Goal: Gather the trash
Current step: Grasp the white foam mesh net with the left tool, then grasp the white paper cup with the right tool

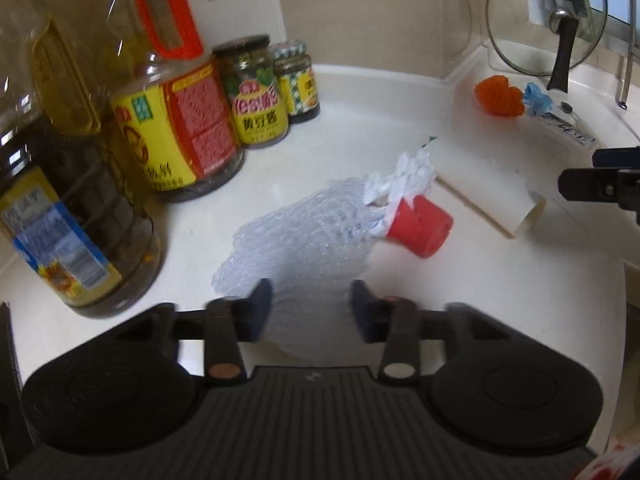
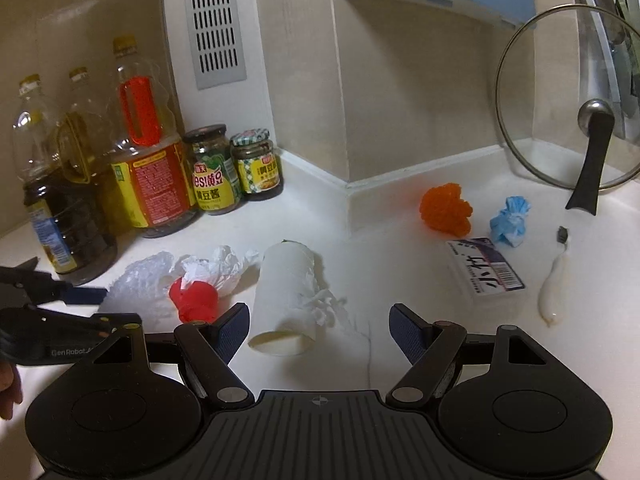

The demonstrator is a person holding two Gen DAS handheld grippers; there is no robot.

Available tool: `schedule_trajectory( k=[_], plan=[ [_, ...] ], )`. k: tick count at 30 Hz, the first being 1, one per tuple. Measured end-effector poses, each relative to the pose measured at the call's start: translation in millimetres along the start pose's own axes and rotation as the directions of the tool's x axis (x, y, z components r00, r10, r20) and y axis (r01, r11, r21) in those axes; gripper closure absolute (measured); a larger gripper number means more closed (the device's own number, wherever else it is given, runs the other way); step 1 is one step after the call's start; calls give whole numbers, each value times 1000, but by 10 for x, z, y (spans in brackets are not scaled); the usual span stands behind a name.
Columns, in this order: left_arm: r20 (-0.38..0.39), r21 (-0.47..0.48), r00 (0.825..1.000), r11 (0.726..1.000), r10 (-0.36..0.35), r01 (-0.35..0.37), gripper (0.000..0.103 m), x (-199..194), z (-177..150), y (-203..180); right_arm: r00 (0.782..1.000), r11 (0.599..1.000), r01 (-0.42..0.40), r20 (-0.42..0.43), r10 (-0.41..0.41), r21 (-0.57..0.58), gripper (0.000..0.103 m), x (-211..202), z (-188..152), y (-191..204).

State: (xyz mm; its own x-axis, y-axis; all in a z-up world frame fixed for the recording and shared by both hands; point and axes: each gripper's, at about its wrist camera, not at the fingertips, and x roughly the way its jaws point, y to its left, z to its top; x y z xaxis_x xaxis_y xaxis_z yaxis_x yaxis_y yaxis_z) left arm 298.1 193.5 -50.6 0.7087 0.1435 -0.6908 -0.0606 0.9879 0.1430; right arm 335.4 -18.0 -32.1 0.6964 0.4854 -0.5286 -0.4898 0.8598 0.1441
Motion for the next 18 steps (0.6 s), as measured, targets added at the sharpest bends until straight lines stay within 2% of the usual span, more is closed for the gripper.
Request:
schedule_trajectory(
  k=[2,5,11,18],
  plan=[
    [0,-29,1000,1000,-7,7,88,-26,-20,65,1000,1000,-1,-8,1,-1,26,58,14,28],
    [19,-92,1000,996,-10,12,90,-126,-38,188,1000,1000,-5,-14,4,-15,26,141,63,83],
    [63,-252,998,967,-12,27,90,-440,-59,443,999,999,-10,-45,8,-53,26,393,178,180],
    [74,-319,997,947,-17,40,91,-706,-149,518,992,993,7,-127,-22,-114,26,739,195,289]
  ],
)
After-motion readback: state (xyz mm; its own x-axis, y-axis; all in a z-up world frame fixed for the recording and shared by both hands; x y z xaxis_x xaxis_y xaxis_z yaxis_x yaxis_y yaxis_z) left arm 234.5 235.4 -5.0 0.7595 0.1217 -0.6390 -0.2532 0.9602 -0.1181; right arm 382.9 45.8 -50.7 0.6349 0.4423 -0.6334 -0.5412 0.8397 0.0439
